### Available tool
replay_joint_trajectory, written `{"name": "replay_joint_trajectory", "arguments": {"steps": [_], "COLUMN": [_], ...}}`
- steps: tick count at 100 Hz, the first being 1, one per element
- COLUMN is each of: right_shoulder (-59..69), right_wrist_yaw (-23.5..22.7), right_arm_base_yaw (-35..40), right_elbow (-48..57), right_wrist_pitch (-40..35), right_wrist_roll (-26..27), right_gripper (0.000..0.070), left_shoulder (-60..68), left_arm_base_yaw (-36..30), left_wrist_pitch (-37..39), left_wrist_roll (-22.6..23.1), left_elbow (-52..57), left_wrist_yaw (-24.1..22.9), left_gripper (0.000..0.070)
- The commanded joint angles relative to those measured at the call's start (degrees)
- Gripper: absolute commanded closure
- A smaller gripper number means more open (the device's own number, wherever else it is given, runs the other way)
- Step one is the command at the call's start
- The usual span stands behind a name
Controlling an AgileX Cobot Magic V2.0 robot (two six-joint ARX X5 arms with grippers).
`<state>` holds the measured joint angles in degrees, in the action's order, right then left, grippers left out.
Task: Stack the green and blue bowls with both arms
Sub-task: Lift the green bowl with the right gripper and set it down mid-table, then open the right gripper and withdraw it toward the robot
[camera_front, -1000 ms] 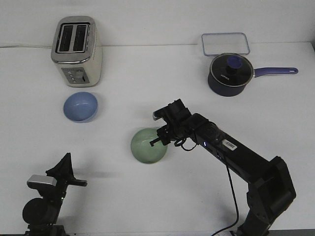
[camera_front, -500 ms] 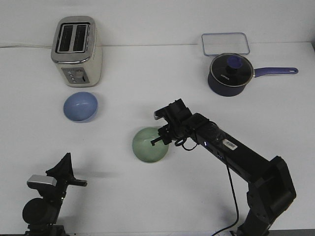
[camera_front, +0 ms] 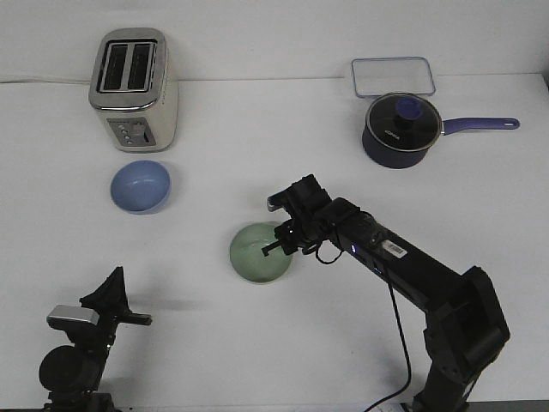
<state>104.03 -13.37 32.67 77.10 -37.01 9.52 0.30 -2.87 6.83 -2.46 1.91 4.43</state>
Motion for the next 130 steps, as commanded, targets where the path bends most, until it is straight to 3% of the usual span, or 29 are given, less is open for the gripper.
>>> {"name": "replay_joint_trajectory", "arguments": {"steps": [1, 18, 26, 71, 114, 130], "right_shoulder": [1.8, 1.8, 1.7, -11.2, -31.9, -36.7], "right_wrist_yaw": [0.3, 0.2, -0.1, 1.8, 10.3, 10.4], "right_arm_base_yaw": [0.5, 0.5, 0.5, -2.9, -22.6, -28.6], "right_elbow": [0.5, 0.5, 0.5, 0.6, 0.6, -0.9], "right_wrist_pitch": [-0.3, -0.2, -0.2, 0.5, -6.1, -7.0], "right_wrist_roll": [1.0, 1.7, 2.4, 1.0, -8.9, -10.2], "right_gripper": [0.0589, 0.0161, 0.0063, 0.0042, 0.0043, 0.0043], "left_shoulder": [-0.1, -0.1, -0.1, -0.1, -0.1, -0.1], "left_arm_base_yaw": [0.0, 0.0, 0.0, 0.0, 0.0, 0.0], "left_wrist_pitch": [0.7, 0.7, 0.7, 0.7, 0.7, 0.7], "left_wrist_roll": [-0.1, -0.1, -0.1, -0.1, -0.1, -0.1], "left_elbow": [-1.1, -1.1, -1.1, -1.1, -1.1, -1.1], "left_wrist_yaw": [-0.2, -0.2, -0.2, -0.2, -0.2, -0.2], "left_gripper": [0.0688, 0.0688, 0.0688, 0.0688, 0.0688, 0.0688]}}
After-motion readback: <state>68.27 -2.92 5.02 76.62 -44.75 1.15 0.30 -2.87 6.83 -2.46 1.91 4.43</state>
